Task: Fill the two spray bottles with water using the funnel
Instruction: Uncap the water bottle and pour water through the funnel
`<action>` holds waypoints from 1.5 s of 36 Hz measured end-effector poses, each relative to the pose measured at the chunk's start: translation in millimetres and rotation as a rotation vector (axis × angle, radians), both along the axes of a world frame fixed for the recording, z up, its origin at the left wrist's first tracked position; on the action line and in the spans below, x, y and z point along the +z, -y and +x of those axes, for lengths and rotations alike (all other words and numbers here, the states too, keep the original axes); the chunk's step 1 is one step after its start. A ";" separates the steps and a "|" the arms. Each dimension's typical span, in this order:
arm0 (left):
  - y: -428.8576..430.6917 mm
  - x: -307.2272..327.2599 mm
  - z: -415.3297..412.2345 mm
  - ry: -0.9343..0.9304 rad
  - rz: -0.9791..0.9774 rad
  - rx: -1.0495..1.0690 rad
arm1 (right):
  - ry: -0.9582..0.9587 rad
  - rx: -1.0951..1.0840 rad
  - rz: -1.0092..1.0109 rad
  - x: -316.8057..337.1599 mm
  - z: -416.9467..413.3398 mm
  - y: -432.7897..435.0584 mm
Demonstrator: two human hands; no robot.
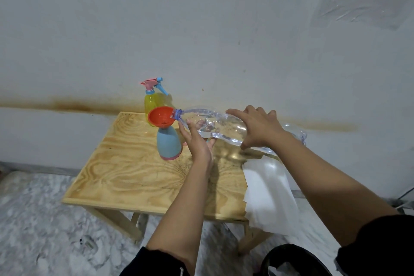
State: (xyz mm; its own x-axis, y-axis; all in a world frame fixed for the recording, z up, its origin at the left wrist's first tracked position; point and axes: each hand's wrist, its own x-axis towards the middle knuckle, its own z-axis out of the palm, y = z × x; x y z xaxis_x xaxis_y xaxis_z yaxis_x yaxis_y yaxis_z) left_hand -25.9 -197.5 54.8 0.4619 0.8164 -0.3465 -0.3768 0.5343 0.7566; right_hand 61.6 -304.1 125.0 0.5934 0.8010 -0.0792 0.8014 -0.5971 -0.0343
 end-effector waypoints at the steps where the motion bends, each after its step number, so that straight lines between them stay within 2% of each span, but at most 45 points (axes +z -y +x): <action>1: -0.3 0.2 0.2 0.003 0.002 0.002 | 0.002 -0.002 -0.001 0.8 0.0 -0.2; 9: -0.8 -2.3 3.5 -0.081 0.138 0.012 | 0.019 -0.002 -0.012 5.2 -0.4 0.2; 25: -0.8 -7.6 3.1 0.087 -0.046 -0.014 | 0.041 0.003 -0.025 8.5 -3.5 1.8; 37: -2.9 -8.9 -3.2 0.018 -0.015 -0.035 | -0.021 -0.022 -0.005 -5.8 -9.7 3.9; 46: -11.3 -11.0 -10.0 -0.049 0.089 -0.016 | -0.127 -0.047 0.071 -26.5 -16.2 3.8; 51: -18.5 -1.1 -14.3 -0.114 0.159 -0.054 | -0.204 -0.077 0.175 -40.7 -22.1 2.4; 54: -22.1 9.6 -14.5 -0.085 0.266 -0.069 | -0.248 -0.100 0.279 -49.1 -24.5 2.2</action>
State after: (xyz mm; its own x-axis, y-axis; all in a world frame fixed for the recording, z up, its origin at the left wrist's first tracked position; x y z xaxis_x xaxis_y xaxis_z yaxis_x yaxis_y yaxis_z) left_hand -40.5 -175.4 64.3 0.4983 0.8513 -0.1643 -0.2753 0.3350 0.9011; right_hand 37.1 -306.2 75.8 0.6602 0.7509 -0.0169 0.6865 -0.6123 -0.3922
